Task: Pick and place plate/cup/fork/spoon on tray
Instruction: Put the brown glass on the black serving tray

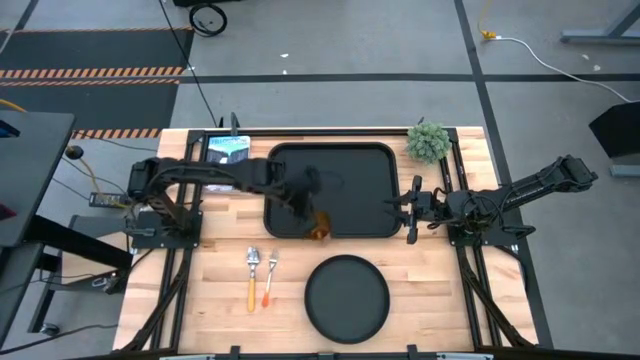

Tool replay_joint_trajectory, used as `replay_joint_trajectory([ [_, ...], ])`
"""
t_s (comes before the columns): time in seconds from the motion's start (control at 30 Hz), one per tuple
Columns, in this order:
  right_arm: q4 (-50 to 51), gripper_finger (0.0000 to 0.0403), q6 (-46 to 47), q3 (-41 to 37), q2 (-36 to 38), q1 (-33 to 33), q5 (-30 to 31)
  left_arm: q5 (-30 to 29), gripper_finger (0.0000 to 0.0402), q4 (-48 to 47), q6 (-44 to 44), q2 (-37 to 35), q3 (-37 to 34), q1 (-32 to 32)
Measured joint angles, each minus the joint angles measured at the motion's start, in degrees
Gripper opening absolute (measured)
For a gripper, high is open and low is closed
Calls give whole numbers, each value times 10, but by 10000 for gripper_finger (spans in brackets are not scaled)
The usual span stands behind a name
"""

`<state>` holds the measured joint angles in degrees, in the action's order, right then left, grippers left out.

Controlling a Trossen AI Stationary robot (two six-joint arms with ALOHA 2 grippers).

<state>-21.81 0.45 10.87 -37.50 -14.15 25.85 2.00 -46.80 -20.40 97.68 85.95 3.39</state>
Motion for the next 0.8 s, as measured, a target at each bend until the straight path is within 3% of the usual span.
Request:
replay_joint_trajectory([
  [0.2,0,116,0,0,0,0,0,-1,15,5,63,66,78,60],
  [0.57,19,116,0,0,0,0,0,0,15,-29,175,238,293,154],
  [0.8,18,116,9,0,0,0,0,8,15,-32,196,310,342,199],
])
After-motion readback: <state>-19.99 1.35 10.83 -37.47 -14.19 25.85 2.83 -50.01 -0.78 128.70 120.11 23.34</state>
